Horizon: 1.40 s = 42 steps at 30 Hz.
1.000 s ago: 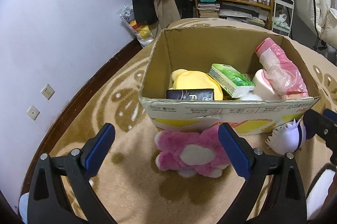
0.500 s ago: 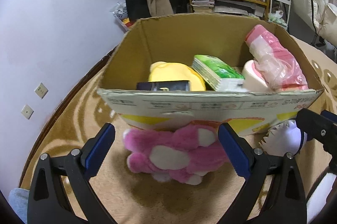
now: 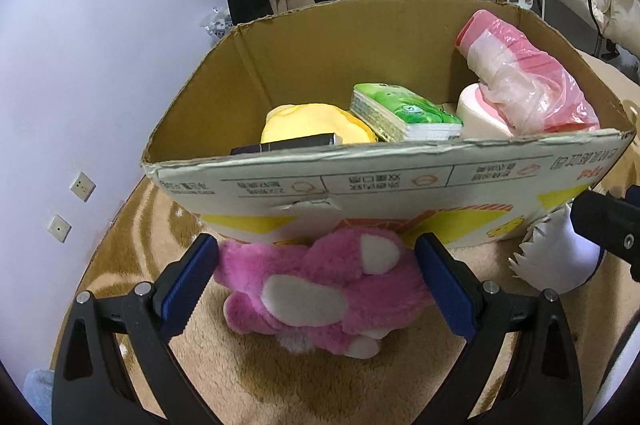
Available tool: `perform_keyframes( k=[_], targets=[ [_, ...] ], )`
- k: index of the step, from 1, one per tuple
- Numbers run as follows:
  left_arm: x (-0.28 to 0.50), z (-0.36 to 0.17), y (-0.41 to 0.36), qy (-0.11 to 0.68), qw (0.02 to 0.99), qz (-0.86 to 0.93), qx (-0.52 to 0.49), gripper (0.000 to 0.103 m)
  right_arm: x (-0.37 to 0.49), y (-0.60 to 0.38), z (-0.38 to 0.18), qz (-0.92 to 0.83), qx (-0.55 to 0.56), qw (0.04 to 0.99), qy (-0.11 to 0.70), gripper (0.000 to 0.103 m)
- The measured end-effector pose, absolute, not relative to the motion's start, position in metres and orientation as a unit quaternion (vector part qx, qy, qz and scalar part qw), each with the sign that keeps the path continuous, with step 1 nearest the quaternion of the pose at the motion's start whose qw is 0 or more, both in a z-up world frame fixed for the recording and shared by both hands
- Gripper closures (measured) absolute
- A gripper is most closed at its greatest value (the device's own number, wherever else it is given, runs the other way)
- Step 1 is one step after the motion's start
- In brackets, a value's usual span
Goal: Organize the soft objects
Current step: 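Grasp the doll plush with the right tool while the left tool grasps the pink bear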
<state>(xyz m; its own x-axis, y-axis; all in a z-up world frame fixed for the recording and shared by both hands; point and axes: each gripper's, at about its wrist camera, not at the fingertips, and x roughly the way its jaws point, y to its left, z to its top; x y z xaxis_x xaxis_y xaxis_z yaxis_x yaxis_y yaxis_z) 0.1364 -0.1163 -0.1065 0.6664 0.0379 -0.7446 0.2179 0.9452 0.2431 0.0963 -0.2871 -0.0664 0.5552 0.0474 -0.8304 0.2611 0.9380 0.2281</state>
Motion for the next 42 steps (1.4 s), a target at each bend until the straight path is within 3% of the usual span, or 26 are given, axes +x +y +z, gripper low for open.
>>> perform_keyframes(
  k=[24, 33, 37, 42],
  targets=[
    [0.138, -0.127, -0.140, 0.400, 0.886, -0.037, 0.231, 0.006, 0.101, -0.289, -0.082, -0.073, 0.160, 0.852, 0.493, 0.000],
    [0.134, -0.125, -0.138, 0.401, 0.885, -0.051, 0.232, 0.019, 0.102, -0.290, -0.097, -0.050, 0.202, 0.831, 0.516, 0.003],
    [0.126, -0.122, -0.138, 0.402, 0.885, -0.066, 0.223, 0.037, 0.100, -0.289, -0.096, -0.048, 0.203, 0.833, 0.512, 0.005],
    [0.122, -0.119, -0.138, 0.401, 0.886, -0.076, 0.219, 0.044, 0.101, -0.291, -0.095, -0.048, 0.207, 0.833, 0.511, 0.005]
  ],
)
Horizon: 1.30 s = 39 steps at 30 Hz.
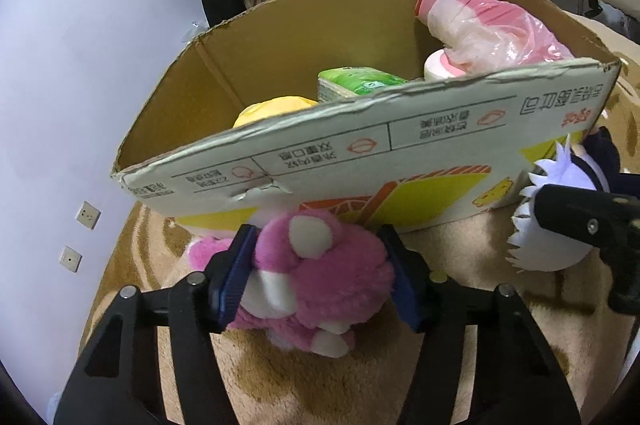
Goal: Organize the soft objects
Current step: 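Grasp the doll plush with the right tool while the left tool grasps the pink bear, then lift the doll plush and pink bear and carry both over the box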
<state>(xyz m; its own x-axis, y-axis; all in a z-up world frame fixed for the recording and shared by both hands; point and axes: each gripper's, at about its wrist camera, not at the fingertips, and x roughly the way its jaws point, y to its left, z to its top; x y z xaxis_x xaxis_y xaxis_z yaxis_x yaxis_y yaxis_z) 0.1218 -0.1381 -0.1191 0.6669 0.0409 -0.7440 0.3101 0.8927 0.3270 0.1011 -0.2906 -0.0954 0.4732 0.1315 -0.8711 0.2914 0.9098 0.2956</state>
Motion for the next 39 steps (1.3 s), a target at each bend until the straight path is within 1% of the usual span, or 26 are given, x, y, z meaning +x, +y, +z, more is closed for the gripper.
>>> perform_keyframes(
  k=[4, 8, 14, 19, 28, 39],
  targets=[
    [0.122, -0.118, -0.135, 0.402, 0.888, -0.078, 0.212, 0.046, 0.106, -0.290, -0.098, -0.049, 0.204, 0.831, 0.515, 0.004],
    [0.124, -0.114, -0.132, 0.402, 0.889, -0.079, 0.207, 0.047, 0.108, -0.289, -0.102, -0.049, 0.209, 0.828, 0.518, 0.004],
    [0.124, -0.107, -0.124, 0.404, 0.891, -0.079, 0.190, 0.047, 0.105, -0.292, -0.102, -0.045, 0.221, 0.827, 0.515, 0.012],
    [0.123, -0.103, -0.116, 0.405, 0.893, -0.078, 0.177, 0.048, 0.101, -0.293, -0.098, -0.045, 0.226, 0.827, 0.512, 0.016],
    [0.118, -0.092, -0.094, 0.409, 0.899, -0.067, 0.143, 0.048, 0.088, -0.294, -0.081, -0.050, 0.222, 0.839, 0.494, 0.016],
    [0.101, -0.065, -0.068, 0.374, 0.917, -0.042, 0.132, 0.048, 0.068, -0.288, -0.051, -0.043, 0.211, 0.864, 0.455, 0.016]
  ],
)
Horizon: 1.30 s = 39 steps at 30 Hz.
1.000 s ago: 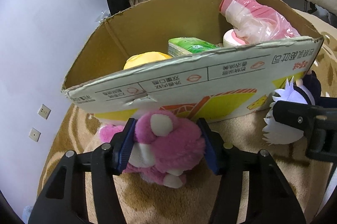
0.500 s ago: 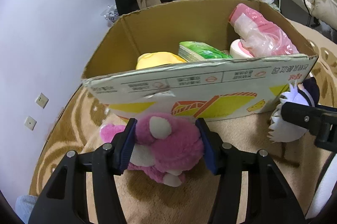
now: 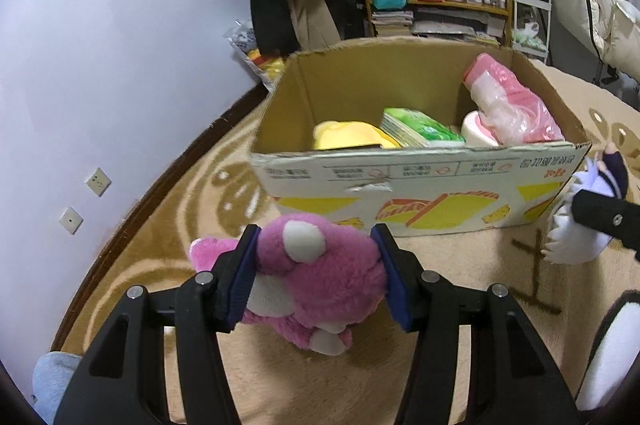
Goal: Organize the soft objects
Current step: 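Lift the doll plush and pink bear and carry both over the box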
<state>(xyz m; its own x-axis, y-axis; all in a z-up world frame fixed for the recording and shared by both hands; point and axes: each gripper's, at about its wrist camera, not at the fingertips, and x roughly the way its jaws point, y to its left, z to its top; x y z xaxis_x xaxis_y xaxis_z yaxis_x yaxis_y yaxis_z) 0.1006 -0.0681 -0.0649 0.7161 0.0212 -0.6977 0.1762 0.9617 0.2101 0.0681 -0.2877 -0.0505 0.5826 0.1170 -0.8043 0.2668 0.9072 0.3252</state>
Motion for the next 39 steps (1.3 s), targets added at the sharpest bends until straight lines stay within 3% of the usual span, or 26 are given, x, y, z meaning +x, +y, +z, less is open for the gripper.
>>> perform_keyframes(
  k=[19, 39],
  targets=[
    [0.082, -0.018, -0.043, 0.300, 0.945, -0.010, 0.128, 0.048, 0.047, -0.272, 0.023, -0.029, 0.151, 0.928, 0.339, 0.016],
    [0.112, 0.015, -0.046, 0.240, 0.964, -0.011, 0.116, 0.048, 0.079, -0.266, 0.027, -0.020, 0.124, 0.942, 0.312, 0.016]
  ],
)
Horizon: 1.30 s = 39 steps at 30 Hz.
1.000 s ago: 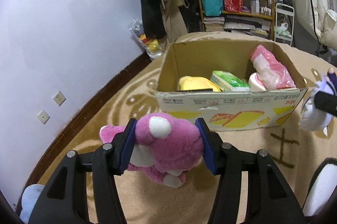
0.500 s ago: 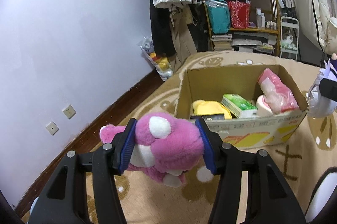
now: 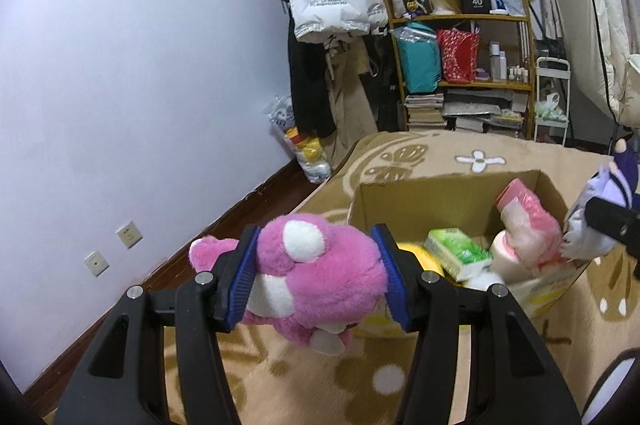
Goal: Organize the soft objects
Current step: 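Lift the doll plush and pink bear and carry both over the box, then lower both plushes into the box and open both tools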
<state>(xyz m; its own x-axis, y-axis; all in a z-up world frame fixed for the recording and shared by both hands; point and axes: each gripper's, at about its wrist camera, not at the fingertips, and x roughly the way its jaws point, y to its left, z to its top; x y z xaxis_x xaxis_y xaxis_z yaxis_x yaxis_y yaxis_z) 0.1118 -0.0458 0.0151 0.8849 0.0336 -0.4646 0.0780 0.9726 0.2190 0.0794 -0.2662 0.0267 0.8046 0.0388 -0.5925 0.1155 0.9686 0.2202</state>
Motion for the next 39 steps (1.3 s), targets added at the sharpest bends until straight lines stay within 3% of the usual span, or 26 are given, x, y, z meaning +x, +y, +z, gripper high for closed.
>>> perform_keyframes(
  k=[10, 39],
  targets=[
    [0.133, 0.023, -0.067, 0.204, 0.969, -0.049, 0.132, 0.048, 0.106, -0.264, 0.027, -0.018, 0.102, 0.949, 0.298, 0.015],
    [0.149, -0.010, -0.095, 0.243, 0.947, -0.158, 0.141, 0.046, 0.140, -0.274, -0.002, 0.010, 0.123, 0.941, 0.315, 0.013]
  ],
)
